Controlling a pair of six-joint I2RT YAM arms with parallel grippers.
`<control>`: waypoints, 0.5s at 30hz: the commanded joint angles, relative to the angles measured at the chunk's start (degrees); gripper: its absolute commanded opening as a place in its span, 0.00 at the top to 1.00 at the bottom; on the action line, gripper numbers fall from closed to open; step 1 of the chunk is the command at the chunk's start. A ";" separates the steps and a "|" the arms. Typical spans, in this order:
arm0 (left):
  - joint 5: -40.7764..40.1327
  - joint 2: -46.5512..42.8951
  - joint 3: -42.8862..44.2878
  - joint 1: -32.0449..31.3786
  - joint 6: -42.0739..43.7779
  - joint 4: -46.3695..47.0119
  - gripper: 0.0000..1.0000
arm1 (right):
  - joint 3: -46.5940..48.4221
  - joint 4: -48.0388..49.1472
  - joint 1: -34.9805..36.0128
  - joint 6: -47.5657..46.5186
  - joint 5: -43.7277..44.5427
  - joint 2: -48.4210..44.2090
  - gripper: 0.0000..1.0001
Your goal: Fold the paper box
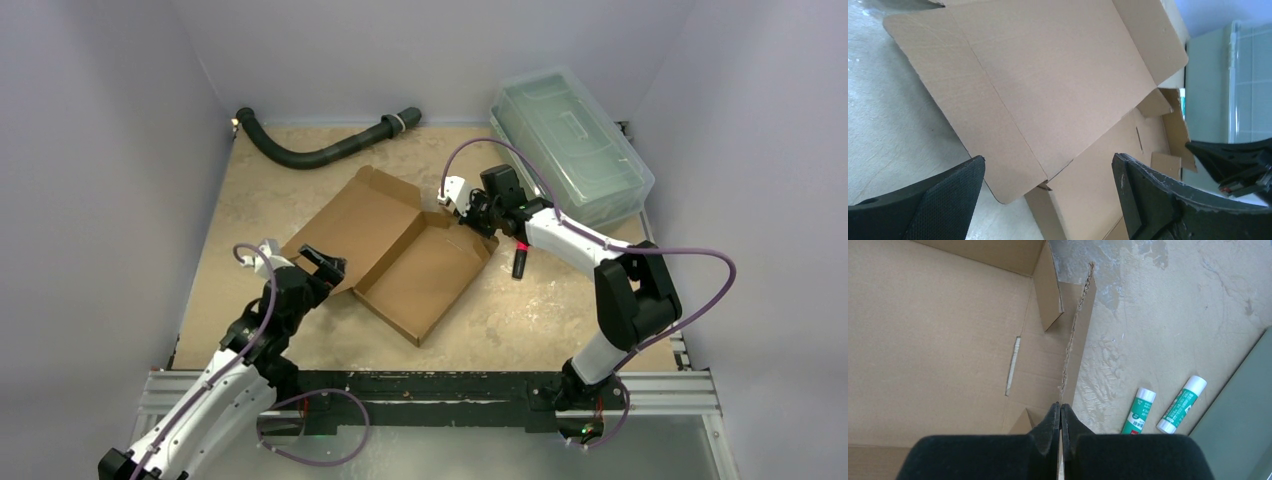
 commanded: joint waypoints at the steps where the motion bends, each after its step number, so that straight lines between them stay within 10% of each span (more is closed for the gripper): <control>1: -0.86 -0.93 1.25 1.81 -3.87 0.67 0.01 | 0.74 1.32 -0.08 0.71 -1.99 -2.12 1.00; 8: -6.71 -3.61 13.79 1.82 -2.79 -15.89 0.01 | 1.08 1.18 -0.16 0.78 -2.50 -1.79 1.00; 15: -4.90 -5.21 1.91 1.82 -9.41 -8.79 0.02 | 0.84 1.18 -0.14 0.87 -2.09 -1.95 1.00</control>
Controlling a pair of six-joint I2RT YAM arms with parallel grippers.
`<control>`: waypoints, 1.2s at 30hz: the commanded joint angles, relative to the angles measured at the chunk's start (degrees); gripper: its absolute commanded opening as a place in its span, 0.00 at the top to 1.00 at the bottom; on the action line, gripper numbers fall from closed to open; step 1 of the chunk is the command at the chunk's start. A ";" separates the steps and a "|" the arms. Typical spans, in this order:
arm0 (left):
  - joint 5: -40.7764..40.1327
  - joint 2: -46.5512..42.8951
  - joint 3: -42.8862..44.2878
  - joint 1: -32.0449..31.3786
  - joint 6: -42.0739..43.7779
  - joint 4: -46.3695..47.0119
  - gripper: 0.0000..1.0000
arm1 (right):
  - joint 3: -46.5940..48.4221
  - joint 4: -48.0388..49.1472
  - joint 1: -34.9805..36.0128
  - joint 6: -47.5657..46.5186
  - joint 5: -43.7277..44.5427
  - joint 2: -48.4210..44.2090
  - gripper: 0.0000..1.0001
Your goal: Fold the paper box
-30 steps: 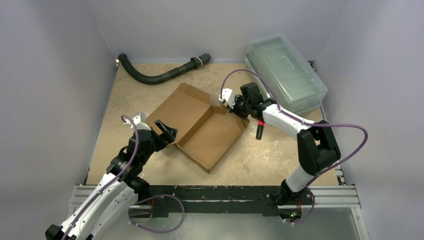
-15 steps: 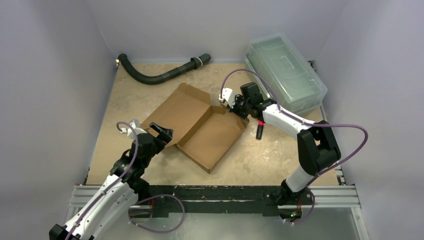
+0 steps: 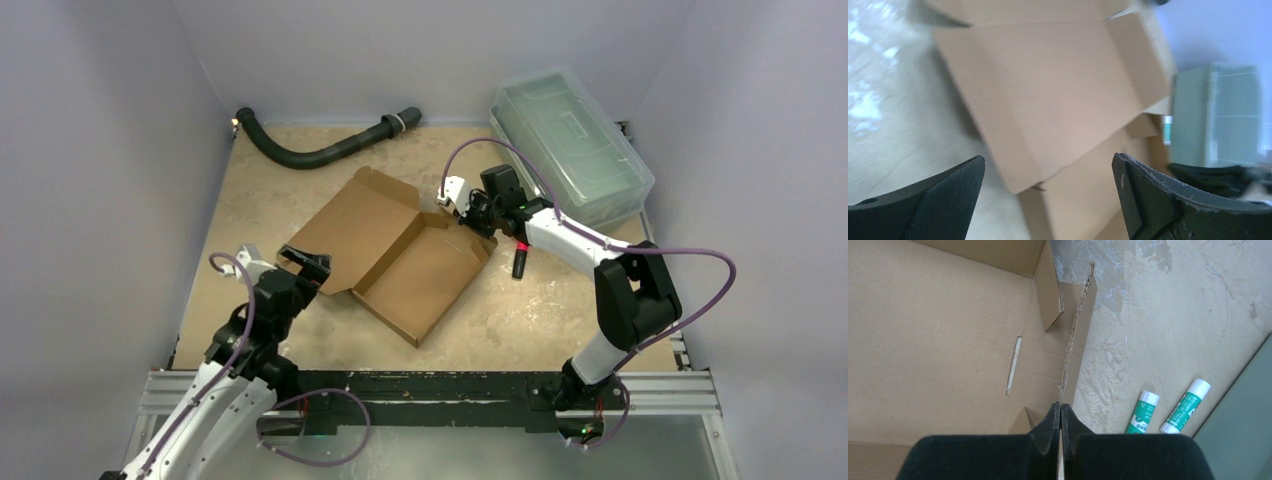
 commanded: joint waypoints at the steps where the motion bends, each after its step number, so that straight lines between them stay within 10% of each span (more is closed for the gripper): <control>1: 0.02 1.83 -6.26 0.33 -5.02 2.42 0.01 | 0.83 1.16 -0.22 0.69 -1.06 -1.94 1.00; 13: 8.97 15.63 -13.20 9.49 -5.14 22.51 0.12 | 0.92 1.01 -0.19 0.54 -1.50 -1.86 1.00; 23: 20.25 21.00 -14.68 20.51 -3.70 31.32 0.44 | 1.00 0.90 -0.12 0.54 -1.76 -1.78 1.00; 29: 21.21 21.32 -14.98 21.05 -3.32 33.50 0.98 | 1.09 0.79 -0.16 0.69 -2.35 -1.92 1.00; 36: 20.50 22.50 -10.10 21.14 0.50 29.15 1.00 | 1.00 0.92 -0.16 0.71 -3.27 -3.41 1.00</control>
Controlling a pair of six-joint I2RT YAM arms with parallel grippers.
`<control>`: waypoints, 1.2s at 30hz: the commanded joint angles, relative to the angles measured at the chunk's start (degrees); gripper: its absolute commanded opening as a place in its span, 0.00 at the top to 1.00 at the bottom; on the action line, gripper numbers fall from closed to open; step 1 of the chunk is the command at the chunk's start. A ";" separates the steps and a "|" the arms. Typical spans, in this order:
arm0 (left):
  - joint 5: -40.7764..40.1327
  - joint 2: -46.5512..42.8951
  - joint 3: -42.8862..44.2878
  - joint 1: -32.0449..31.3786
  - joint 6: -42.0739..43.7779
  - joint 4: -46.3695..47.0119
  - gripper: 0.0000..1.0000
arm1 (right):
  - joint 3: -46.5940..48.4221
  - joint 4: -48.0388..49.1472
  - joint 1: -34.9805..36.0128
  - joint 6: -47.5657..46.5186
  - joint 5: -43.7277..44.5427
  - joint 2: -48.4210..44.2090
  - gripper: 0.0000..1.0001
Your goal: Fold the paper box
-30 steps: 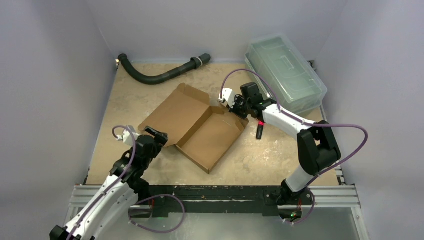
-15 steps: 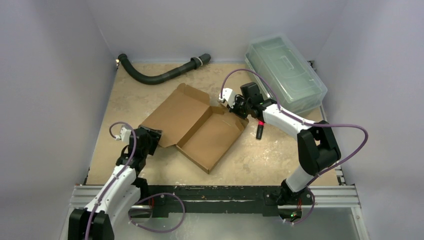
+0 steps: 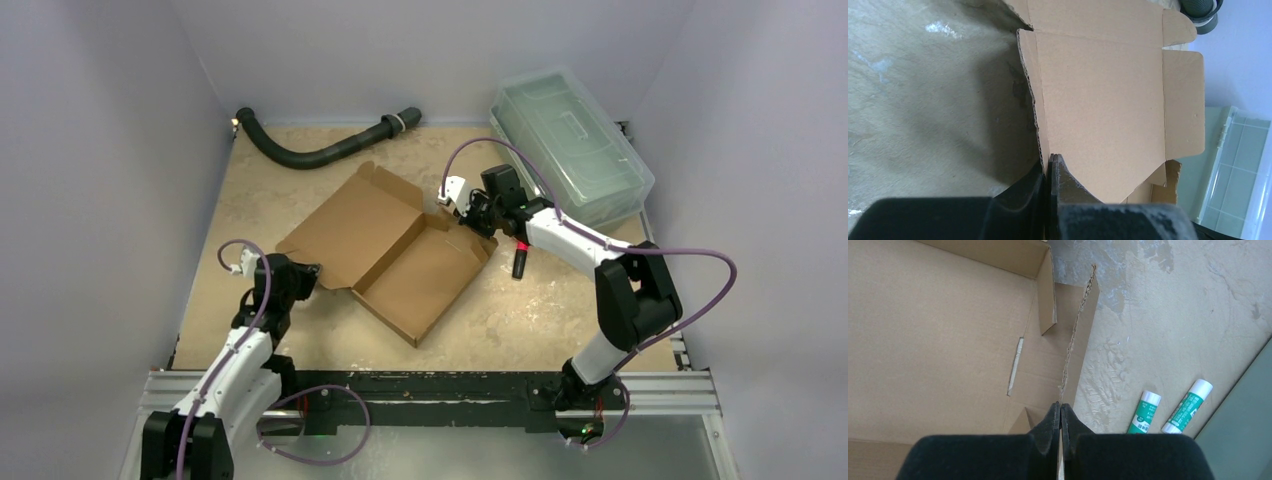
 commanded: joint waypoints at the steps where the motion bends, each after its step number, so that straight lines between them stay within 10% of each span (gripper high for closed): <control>1: 0.43 0.96 5.60 0.27 4.20 -2.01 1.00 | 0.96 1.08 -0.05 0.47 -3.01 -3.72 1.00; 36: 7.96 8.30 22.72 -0.07 22.09 -3.42 1.00 | 0.72 -1.44 4.65 -1.74 -9.12 -3.11 1.00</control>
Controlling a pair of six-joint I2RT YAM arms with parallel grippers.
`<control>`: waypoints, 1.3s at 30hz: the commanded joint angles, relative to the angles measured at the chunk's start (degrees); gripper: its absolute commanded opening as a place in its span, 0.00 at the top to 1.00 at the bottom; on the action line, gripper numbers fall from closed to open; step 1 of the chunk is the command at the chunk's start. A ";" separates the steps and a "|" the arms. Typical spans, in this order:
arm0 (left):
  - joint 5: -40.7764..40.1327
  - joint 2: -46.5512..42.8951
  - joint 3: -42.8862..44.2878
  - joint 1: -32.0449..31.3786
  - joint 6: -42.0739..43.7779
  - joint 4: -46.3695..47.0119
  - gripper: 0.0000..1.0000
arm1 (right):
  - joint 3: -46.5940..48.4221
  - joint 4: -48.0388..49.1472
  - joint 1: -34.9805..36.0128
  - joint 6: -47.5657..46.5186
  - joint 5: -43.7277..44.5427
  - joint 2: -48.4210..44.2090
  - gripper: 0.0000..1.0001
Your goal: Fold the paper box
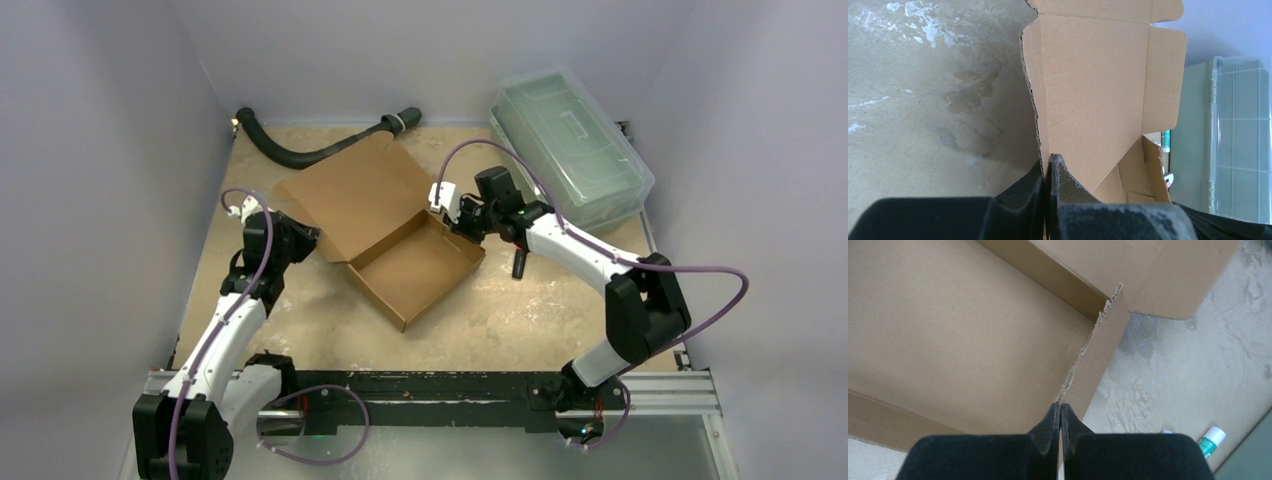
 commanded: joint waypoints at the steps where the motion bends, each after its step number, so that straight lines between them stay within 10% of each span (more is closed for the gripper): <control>1: 3.21 0.14 3.34 -0.27 3.59 2.70 1.00 | 0.78 -0.16 1.32 -1.28 -1.83 1.65 1.00; 39: -0.60 3.04 11.93 -7.00 22.46 1.21 1.00 | 7.47 -8.03 -3.60 5.00 -19.42 9.75 0.82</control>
